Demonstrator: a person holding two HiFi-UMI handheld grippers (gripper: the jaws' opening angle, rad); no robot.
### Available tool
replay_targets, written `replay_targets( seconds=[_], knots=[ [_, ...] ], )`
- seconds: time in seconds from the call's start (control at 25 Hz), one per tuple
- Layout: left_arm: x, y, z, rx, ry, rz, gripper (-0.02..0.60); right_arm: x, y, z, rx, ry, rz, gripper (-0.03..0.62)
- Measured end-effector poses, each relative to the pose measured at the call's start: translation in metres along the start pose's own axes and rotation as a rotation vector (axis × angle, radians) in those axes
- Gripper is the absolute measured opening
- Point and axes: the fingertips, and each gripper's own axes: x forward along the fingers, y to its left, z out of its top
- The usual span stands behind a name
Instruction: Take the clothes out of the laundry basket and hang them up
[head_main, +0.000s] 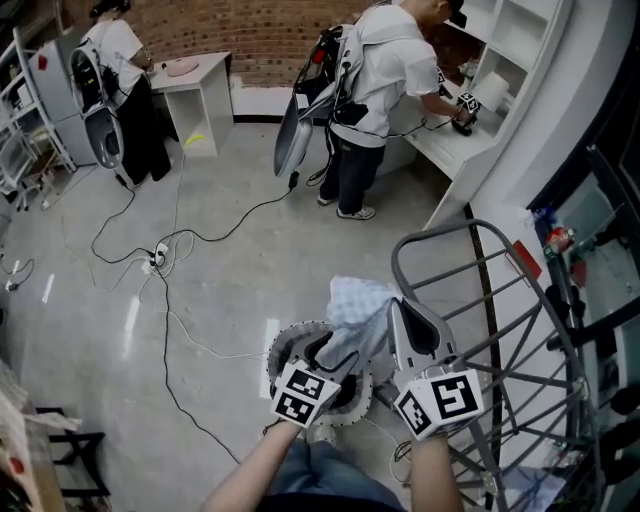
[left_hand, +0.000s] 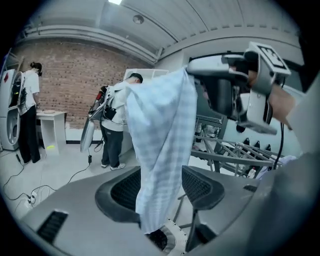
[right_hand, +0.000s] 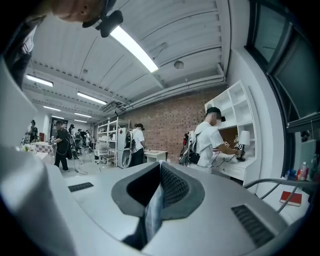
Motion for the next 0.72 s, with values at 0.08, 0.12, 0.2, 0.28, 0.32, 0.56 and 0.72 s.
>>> replay_targets(
  seconds=[0.08,0.12,0.2,0.28,0.32,0.56,0.72],
  knots=[
    [0.011,-0.011,-0.003,0.020,0.015,-0.025,0.259,-0.011,0.003,0.018,0.008,-0.039,0.005,0.006],
    [0.017,-0.017,0.000,0.028,0.019,-0.036,0.259,-0.016,0.001,0.026,0.010,-0.055,0.003,0.007],
    [0.027,-0.029,0.009,0.043,0.013,-0.047,0.212,-0.024,-0.007,0.036,-0.002,-0.068,-0.010,0.006],
    [0.033,-0.038,0.017,0.064,0.005,-0.050,0.071,-0.031,-0.019,0.039,-0.007,-0.069,-0.026,0.006],
    [0.035,-0.041,0.020,0.069,0.003,-0.055,0.037,-0.035,-0.025,0.040,0.000,-0.073,-0.033,0.006],
    [0.043,-0.047,0.020,0.044,0.013,-0.069,0.031,-0.061,-0.056,0.030,0.032,-0.081,-0.095,0.006],
    [0.035,-0.042,0.032,0.052,0.003,-0.027,0.031,-0.084,-0.076,0.025,0.035,-0.082,-0.149,0.006]
  ],
)
